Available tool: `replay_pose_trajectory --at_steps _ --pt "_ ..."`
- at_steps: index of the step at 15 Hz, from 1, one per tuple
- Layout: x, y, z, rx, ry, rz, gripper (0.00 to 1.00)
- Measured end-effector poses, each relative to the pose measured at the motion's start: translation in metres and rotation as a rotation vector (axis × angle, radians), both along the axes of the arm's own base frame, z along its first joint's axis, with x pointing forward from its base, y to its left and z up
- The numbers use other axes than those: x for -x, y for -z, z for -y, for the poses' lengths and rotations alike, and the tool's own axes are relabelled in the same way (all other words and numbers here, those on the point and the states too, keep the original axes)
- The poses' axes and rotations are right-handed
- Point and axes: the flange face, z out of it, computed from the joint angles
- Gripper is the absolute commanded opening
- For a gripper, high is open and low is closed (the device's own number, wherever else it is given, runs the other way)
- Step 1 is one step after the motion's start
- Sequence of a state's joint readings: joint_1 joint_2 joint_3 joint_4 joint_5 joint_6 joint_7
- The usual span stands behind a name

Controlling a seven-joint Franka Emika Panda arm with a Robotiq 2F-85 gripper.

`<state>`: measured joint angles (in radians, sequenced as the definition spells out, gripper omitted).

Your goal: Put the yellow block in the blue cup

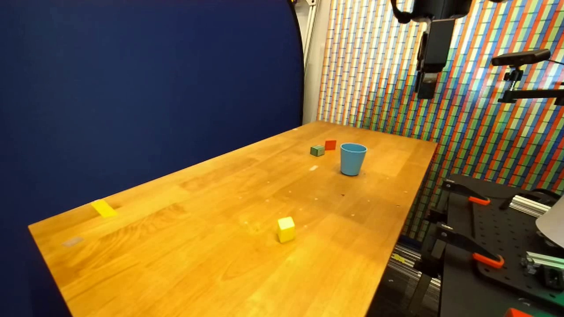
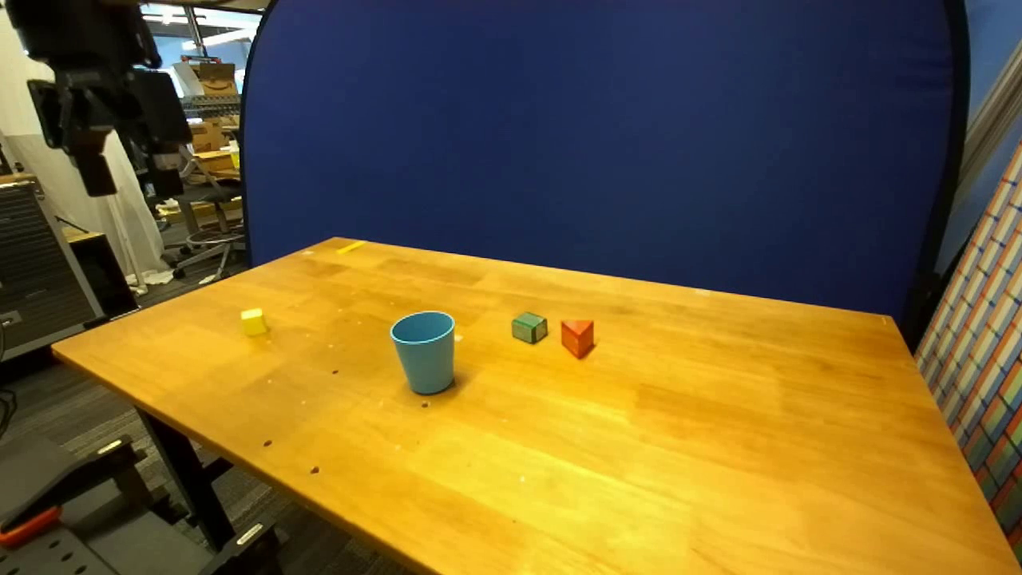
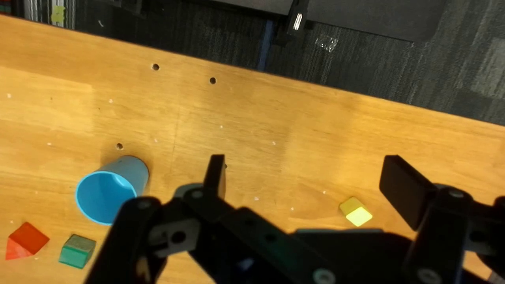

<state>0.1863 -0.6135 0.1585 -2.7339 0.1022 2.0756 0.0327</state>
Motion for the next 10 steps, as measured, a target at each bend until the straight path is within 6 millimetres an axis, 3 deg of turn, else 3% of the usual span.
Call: replay_pose_trajectory --at_steps 5,10 --pt "-0.021 0.085 -0.052 0.01 -0.15 -0.066 1.0" --pt "-0.051 0.153 -0.106 -0.001 -0.288 -0.104 1.0"
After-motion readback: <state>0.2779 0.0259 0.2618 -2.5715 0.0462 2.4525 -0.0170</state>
